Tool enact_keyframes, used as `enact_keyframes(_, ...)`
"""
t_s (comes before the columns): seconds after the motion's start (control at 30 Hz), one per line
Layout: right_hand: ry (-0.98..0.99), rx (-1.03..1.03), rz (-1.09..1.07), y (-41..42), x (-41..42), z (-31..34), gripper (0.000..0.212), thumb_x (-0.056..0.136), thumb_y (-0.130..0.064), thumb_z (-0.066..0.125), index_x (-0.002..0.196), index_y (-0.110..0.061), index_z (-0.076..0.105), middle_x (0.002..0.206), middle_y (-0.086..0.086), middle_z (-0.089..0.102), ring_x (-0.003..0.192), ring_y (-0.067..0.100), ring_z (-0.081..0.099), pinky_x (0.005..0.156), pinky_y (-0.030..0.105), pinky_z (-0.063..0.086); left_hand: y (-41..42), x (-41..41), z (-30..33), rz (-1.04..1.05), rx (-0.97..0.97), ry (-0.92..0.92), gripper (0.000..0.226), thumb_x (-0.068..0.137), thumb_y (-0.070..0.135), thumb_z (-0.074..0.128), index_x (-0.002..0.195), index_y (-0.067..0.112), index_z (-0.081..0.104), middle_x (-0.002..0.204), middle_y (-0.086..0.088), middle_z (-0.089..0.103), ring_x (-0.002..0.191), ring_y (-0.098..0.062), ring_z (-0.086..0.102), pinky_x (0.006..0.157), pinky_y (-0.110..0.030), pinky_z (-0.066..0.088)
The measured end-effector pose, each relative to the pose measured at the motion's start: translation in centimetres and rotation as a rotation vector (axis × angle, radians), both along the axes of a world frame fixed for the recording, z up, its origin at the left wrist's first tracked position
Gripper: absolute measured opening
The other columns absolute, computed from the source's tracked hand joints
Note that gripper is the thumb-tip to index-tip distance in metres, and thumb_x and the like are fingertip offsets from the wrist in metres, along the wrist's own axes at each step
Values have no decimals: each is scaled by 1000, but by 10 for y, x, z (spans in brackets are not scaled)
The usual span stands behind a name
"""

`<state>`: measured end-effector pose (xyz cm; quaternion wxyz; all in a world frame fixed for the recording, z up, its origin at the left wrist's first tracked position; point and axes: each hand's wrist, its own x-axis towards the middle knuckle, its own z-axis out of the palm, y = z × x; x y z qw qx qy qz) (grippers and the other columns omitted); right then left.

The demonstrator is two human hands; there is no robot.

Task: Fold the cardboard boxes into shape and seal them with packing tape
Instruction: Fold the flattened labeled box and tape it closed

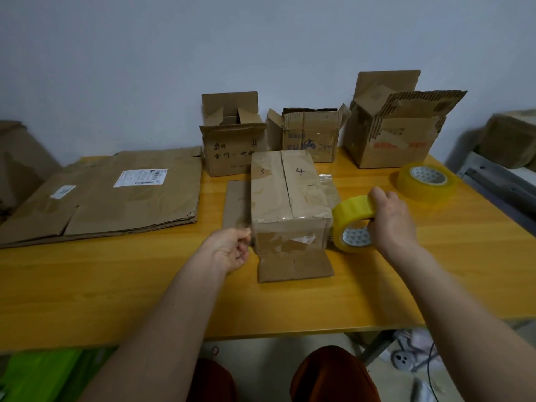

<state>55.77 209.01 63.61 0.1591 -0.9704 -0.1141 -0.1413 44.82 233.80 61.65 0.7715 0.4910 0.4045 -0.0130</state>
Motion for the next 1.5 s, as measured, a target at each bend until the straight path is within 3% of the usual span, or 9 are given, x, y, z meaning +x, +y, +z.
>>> enact_keyframes(0.17, -11, -18, 0, 1, 1, -3, 41, 80, 15, 50, 113, -8, 46, 106, 18, 49, 98, 37, 46, 66, 36, 30, -1, -1, -6, 5, 80, -37, 14, 94, 12, 57, 81, 18, 53, 69, 1, 51, 57, -9, 41, 67, -27, 44)
enact_keyframes(0.4, 4, -2, 39, 5, -5, -6, 37, 79, 15, 51, 107, -8, 45, 101, 15, 49, 96, 33, 45, 70, 34, 31, -27, -11, -14, 190, 1072, -267, 30, 91, -2, 55, 114, 12, 67, 111, -1, 67, 94, -9, 59, 78, -15, 47)
enact_keyframes(0.53, 60, 55, 135, 3, -14, 0, 39, 75, 13, 56, 107, -8, 46, 93, 7, 43, 94, 31, 48, 69, 33, 32, -23, -13, -2, 64, 1084, -219, 38, 101, 18, 39, 137, 20, 52, 123, 10, 59, 96, -2, 57, 81, -18, 47)
enact_keyframes(0.6, 158, 114, 234, 1, -22, 5, 37, 78, 4, 60, 108, -12, 45, 95, 4, 45, 92, 27, 48, 69, 32, 33, -18, -11, 7, -73, 1119, -179, 42, 102, 36, 32, 141, 27, 44, 114, 16, 59, 82, 2, 51, 69, -16, 38)
enact_keyframes(0.8, 703, 558, 539, -12, -55, 23, 41, 78, -23, 76, 112, -29, 54, 109, -11, 60, 97, 1, 60, 79, 18, 51, -31, 9, 27, -452, 1710, 111, 65, 94, 63, 29, 132, 18, 55, 137, -7, 42, 128, -25, 32, 105, -42, 32)
enact_keyframes(0.93, 803, 665, 590, -17, -65, 27, 27, 79, -28, 71, 103, -33, 62, 99, -15, 68, 90, -9, 62, 70, 7, 48, -53, 12, 32, -635, 1791, 86, 75, 89, 72, 23, 133, 20, 54, 140, -6, 48, 132, -26, 35, 114, -43, 21)
enact_keyframes(1.2, 927, 921, 556, -6, -74, 10, 63, 73, -23, 72, 132, -11, 54, 115, 33, 60, 98, 33, 61, 96, 48, 45, -59, 34, 50, -858, 1800, 124, 71, 84, 70, 45, 129, 17, 54, 139, -7, 50, 132, -27, 39, 116, -42, 17)
enact_keyframes(1.37, 891, 1008, 510, 16, -80, 7, 37, 80, -22, 69, 116, -16, 65, 107, 34, 63, 87, 33, 62, 74, 38, 53, -46, 53, 60, -1034, 1671, 61, 60, 93, 52, 48, 145, 25, 37, 159, -1, 20, 146, -23, 14, 118, -42, -1)
enact_keyframes(1.5, 826, 1008, 416, 29, -80, 7, 28, 86, -19, 67, 112, -7, 66, 100, 20, 71, 84, 27, 68, 77, 42, 54, -44, 69, 64, -1044, 1638, 58, 44, 94, 38, 53, 136, 26, 49, 151, -1, 36, 142, -24, 25, 117, -44, 0)
